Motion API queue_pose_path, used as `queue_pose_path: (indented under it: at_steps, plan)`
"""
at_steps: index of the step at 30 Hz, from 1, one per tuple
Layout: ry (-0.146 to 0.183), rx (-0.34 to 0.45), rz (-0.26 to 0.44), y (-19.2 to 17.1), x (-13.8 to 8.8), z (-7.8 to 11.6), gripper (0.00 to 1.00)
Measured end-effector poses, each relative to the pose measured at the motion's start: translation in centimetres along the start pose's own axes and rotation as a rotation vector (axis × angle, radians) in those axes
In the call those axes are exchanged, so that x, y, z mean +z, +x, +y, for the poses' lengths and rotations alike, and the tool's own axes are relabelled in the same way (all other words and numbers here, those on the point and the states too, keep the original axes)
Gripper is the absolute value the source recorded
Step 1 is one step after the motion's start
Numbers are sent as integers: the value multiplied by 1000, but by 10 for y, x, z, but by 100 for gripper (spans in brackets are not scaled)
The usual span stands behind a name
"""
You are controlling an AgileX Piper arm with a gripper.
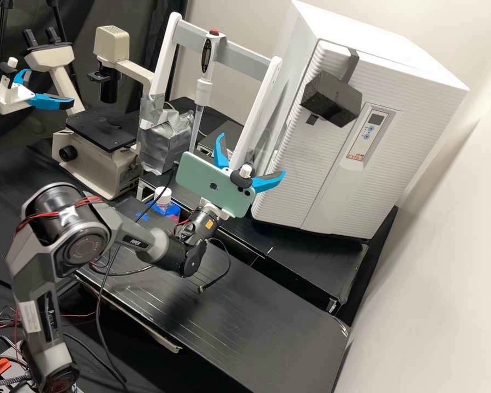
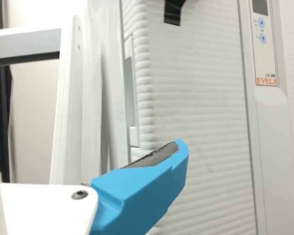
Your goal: Close the door
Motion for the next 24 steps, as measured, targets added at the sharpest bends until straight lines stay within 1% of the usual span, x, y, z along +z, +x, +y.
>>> queue_pose_path:
  at_steps: [1,3,7,8,9,12,14,16,18,21,24]
  plan:
    - [2,-4,-2,1,2,-1,100]
    - [17,-10,-8,3,5,-2,100]
    - [21,-8,-8,3,5,-3,100]
    - [31,3,-18,1,5,-6,100]
    - [27,12,-24,0,4,-8,100]
    - [-12,44,-50,-5,0,-16,100]
    - [-54,60,-79,-11,-3,-25,100]
    - [-76,65,-104,-18,-6,-33,100]
    - [-80,64,-126,-26,-8,-39,100]
    - [-59,46,-147,-38,-12,-49,100]
    - [-47,37,-175,-50,-13,-55,100]
